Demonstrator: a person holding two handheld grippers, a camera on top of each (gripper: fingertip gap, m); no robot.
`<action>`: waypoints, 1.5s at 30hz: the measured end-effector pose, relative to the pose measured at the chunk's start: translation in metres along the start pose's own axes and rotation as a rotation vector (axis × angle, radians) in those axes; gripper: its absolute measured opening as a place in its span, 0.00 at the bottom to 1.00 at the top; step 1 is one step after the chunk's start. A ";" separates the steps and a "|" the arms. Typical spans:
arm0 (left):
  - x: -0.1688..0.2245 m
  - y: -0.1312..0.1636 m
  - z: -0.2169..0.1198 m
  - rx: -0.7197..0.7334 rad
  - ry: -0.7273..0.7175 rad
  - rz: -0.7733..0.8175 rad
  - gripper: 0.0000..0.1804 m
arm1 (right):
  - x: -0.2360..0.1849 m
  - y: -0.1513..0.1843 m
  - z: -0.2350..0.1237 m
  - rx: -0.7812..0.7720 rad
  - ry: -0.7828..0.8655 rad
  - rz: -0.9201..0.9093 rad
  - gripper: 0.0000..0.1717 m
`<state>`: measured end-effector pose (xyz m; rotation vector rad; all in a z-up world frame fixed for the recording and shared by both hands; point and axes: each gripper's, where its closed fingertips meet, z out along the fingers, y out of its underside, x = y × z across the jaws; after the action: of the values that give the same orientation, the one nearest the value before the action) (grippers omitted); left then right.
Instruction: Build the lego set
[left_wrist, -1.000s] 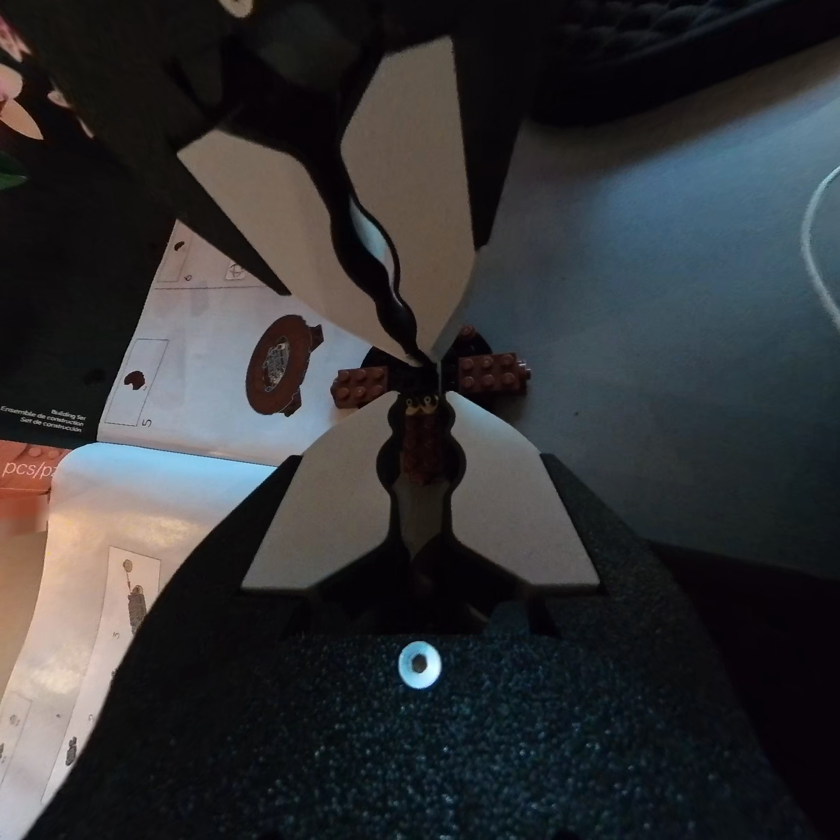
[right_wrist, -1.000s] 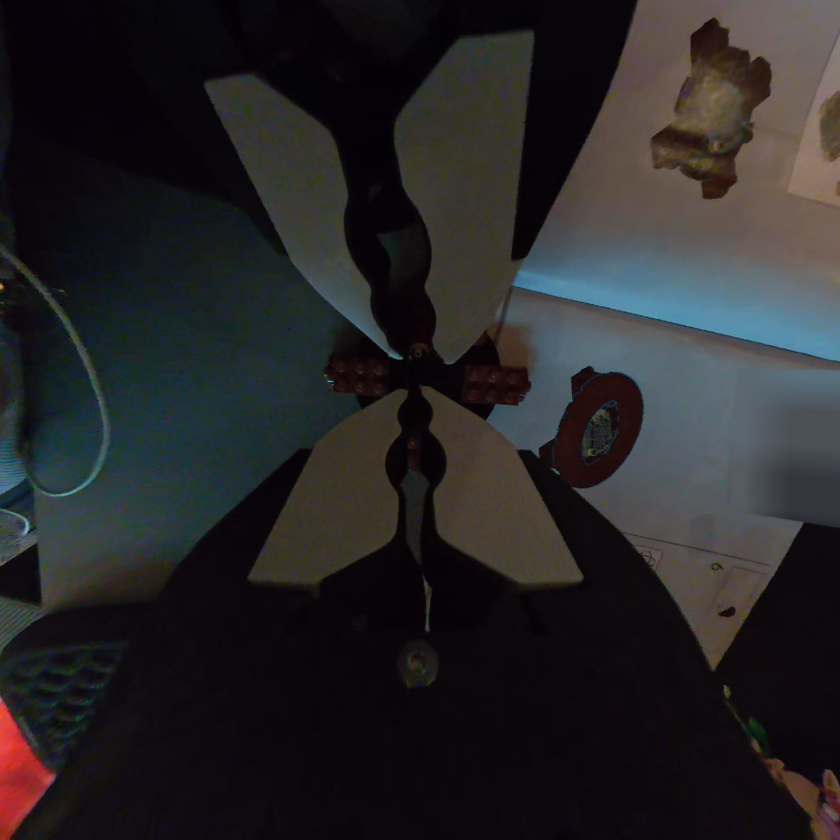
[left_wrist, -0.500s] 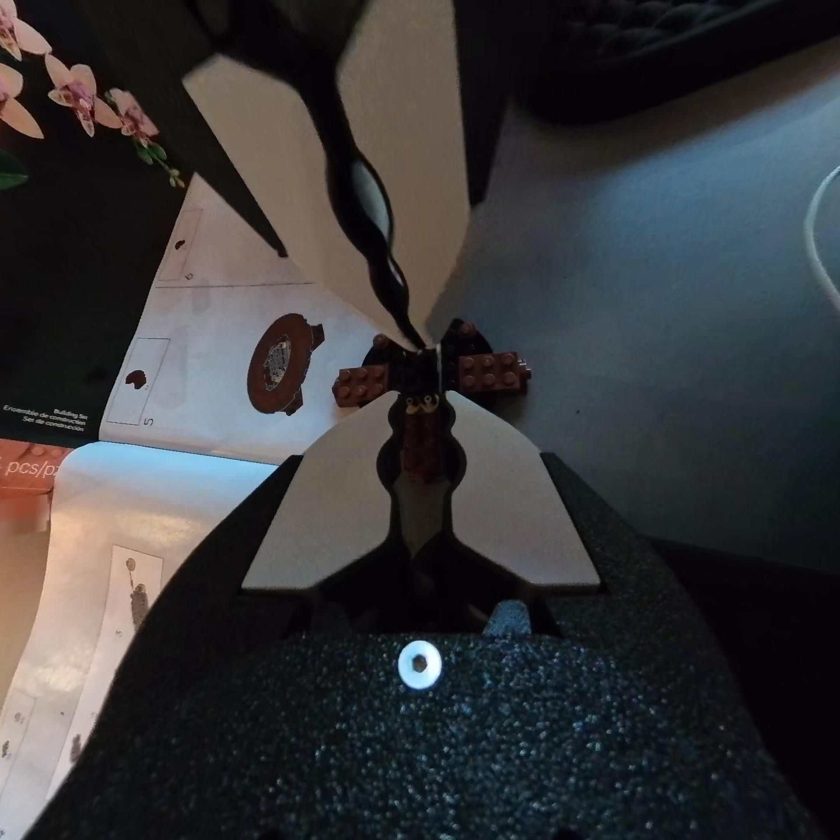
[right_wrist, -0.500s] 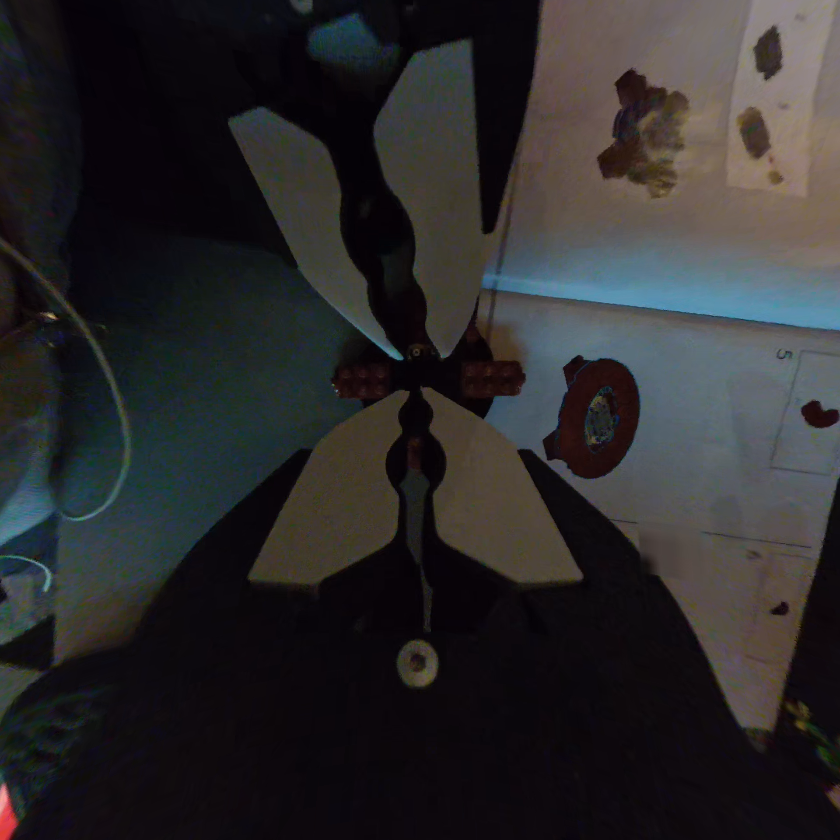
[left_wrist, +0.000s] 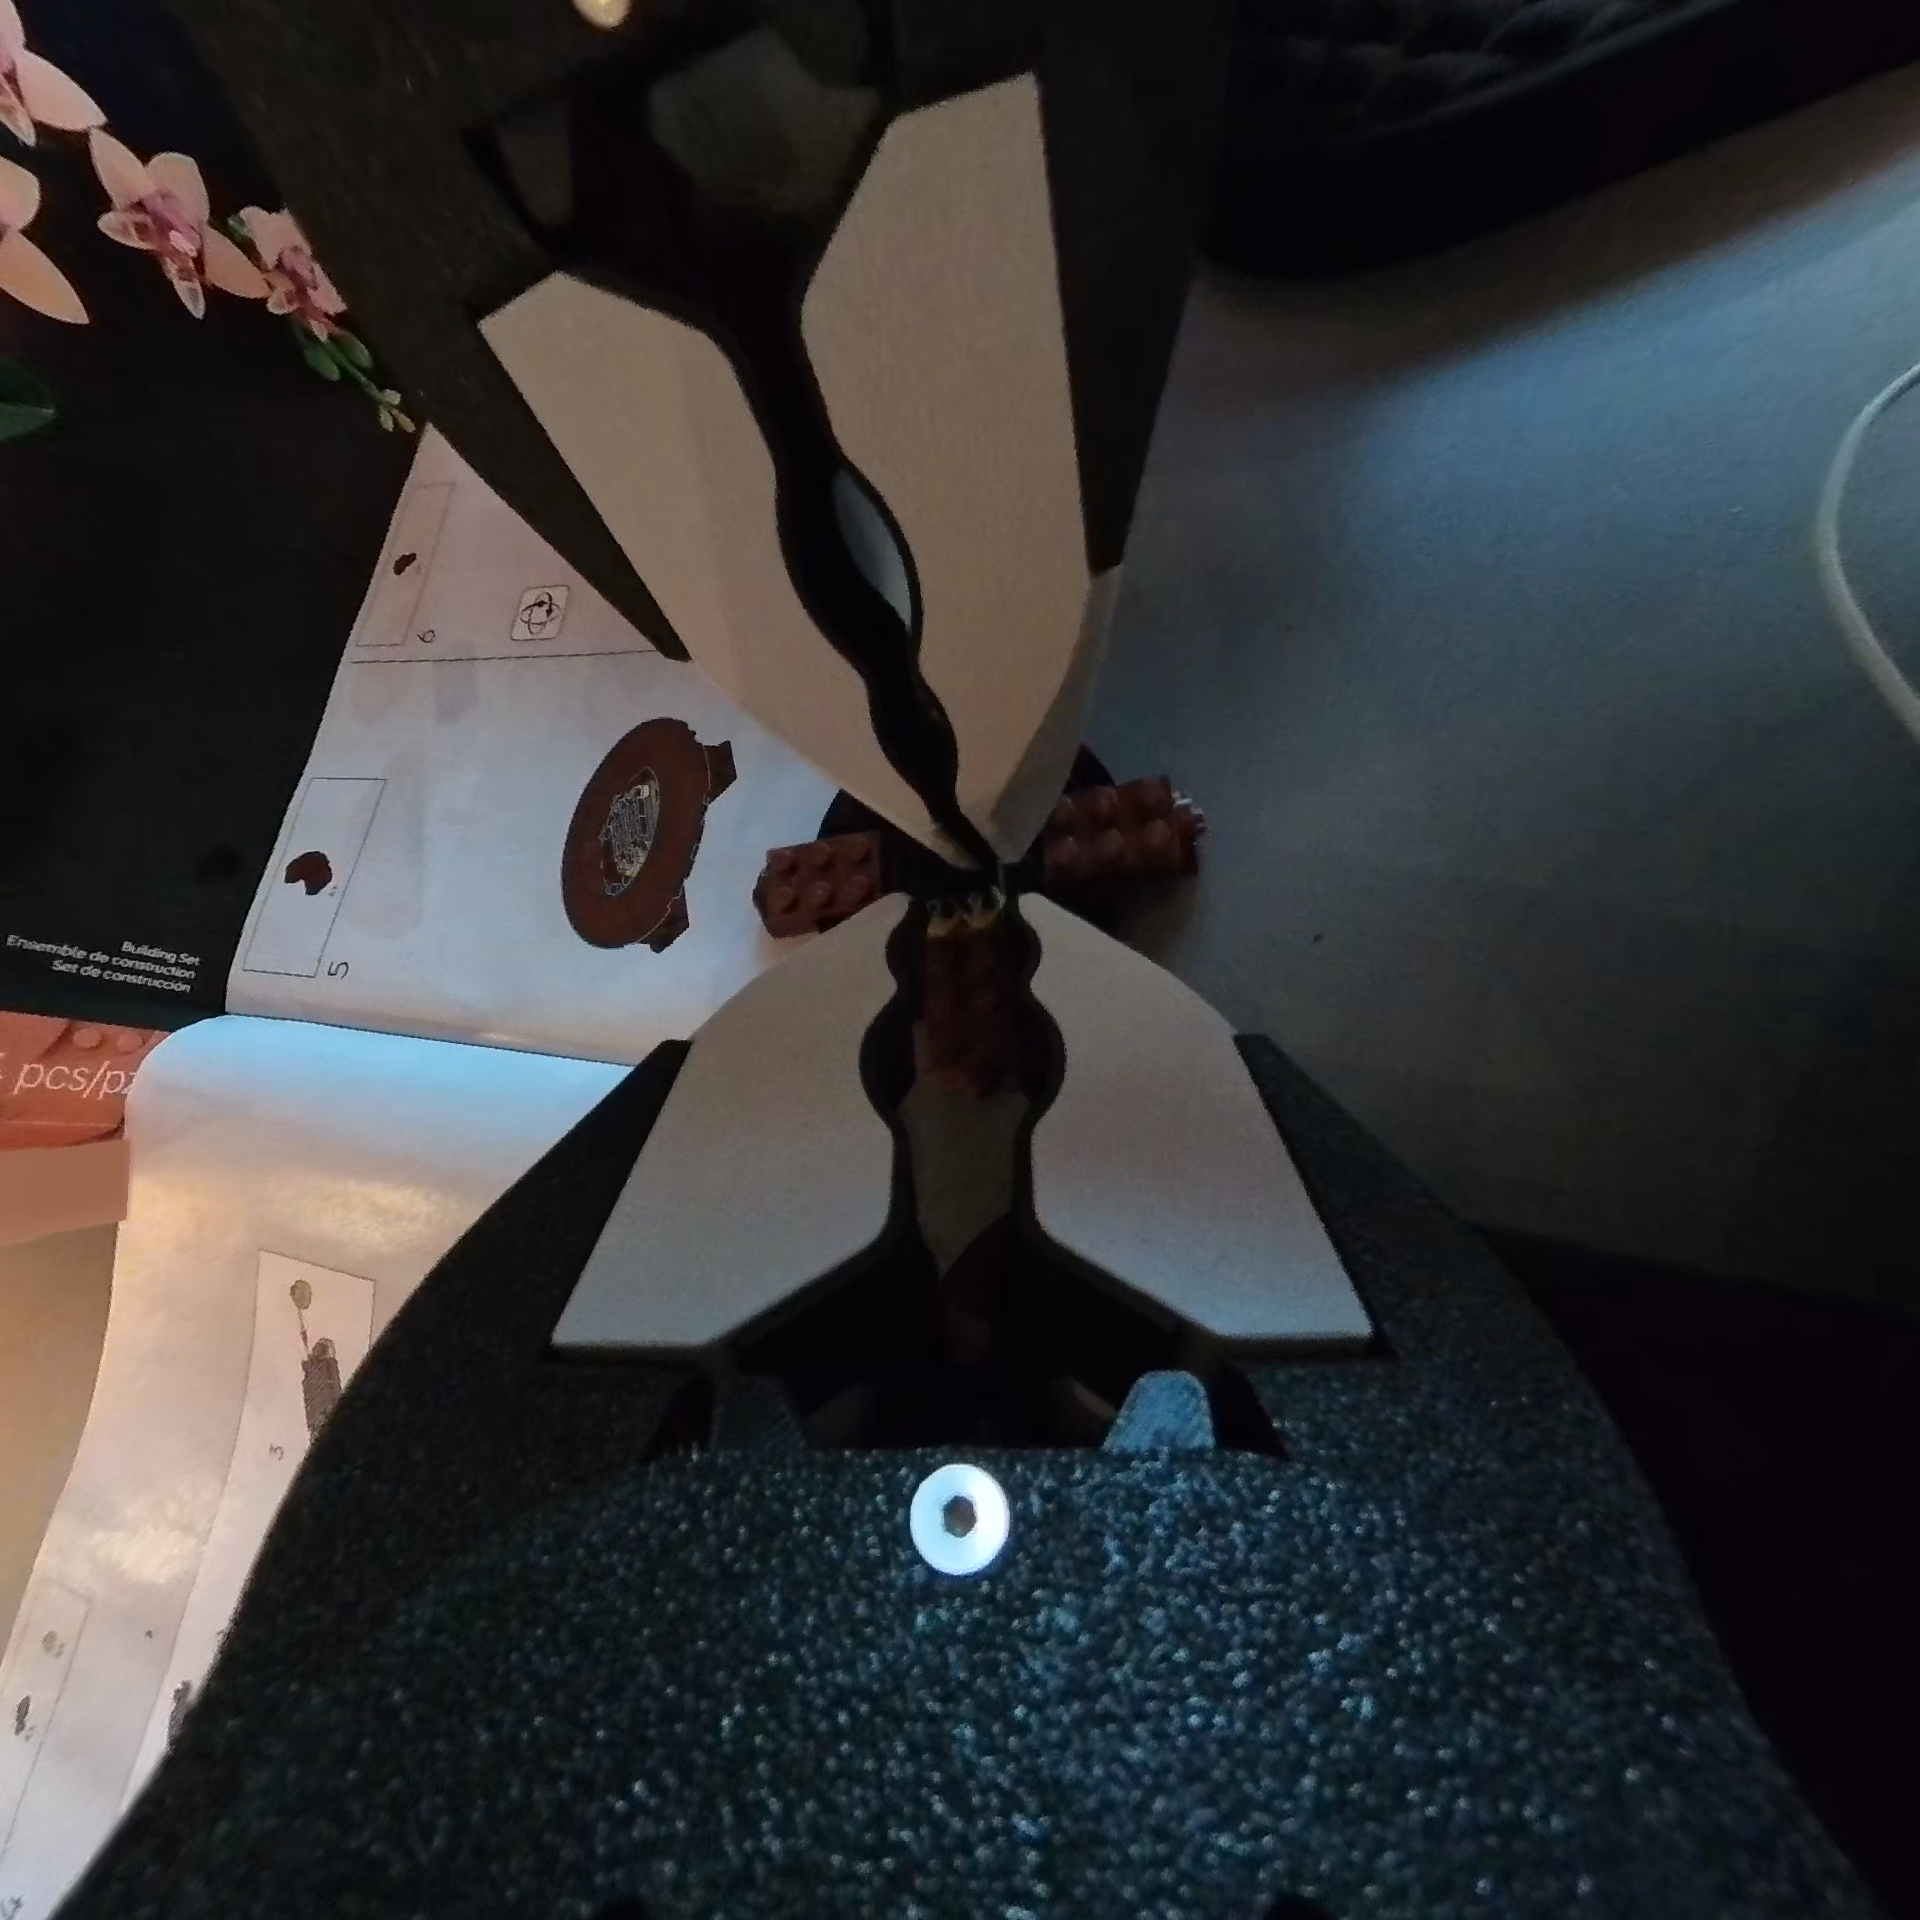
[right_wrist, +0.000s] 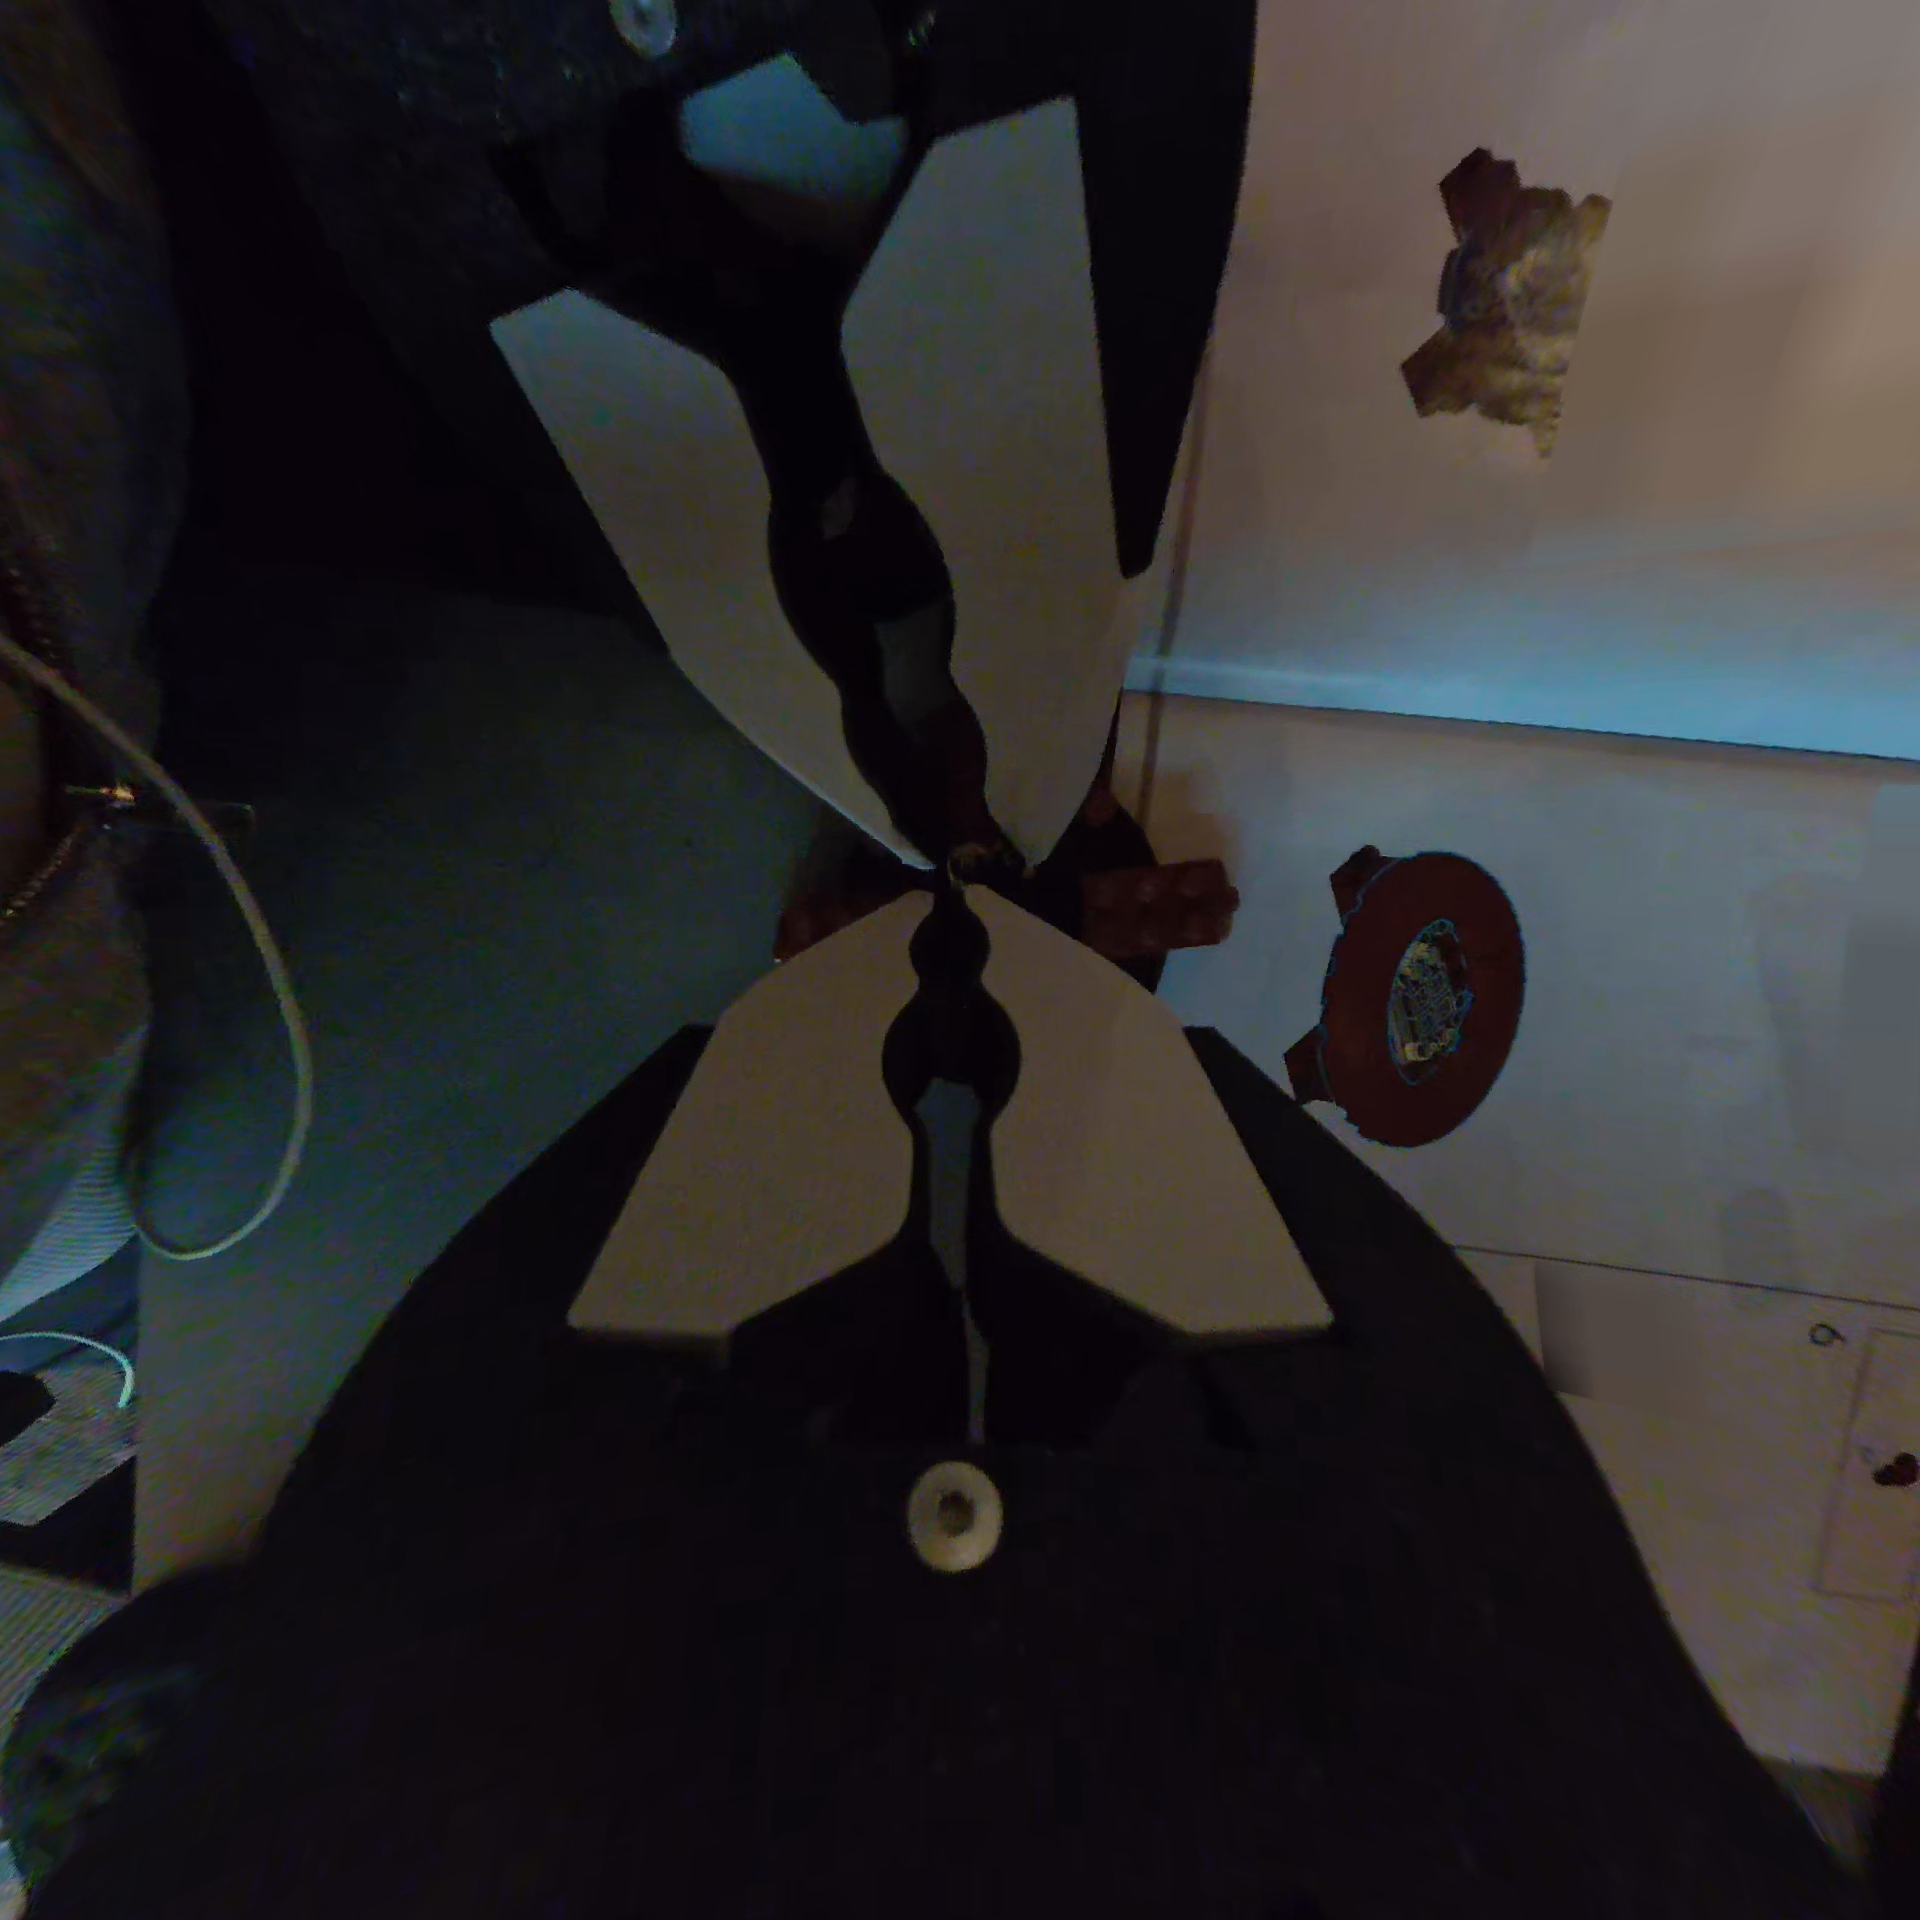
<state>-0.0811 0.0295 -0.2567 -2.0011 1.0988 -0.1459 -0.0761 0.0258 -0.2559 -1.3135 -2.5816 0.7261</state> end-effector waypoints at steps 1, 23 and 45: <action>0.000 0.000 0.000 0.000 -0.002 0.002 0.08 | 0.000 0.000 0.000 0.005 0.002 -0.002 0.00; 0.000 0.001 0.000 -0.005 0.000 0.002 0.07 | 0.009 0.014 -0.006 -0.174 0.104 -0.018 0.00; 0.000 0.001 0.001 -0.006 0.001 -0.002 0.08 | 0.006 0.007 -0.005 -0.199 0.045 -0.039 0.00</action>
<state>-0.0809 0.0298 -0.2581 -2.0077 1.0990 -0.1446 -0.0727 0.0354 -0.2552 -1.3118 -2.6924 0.4368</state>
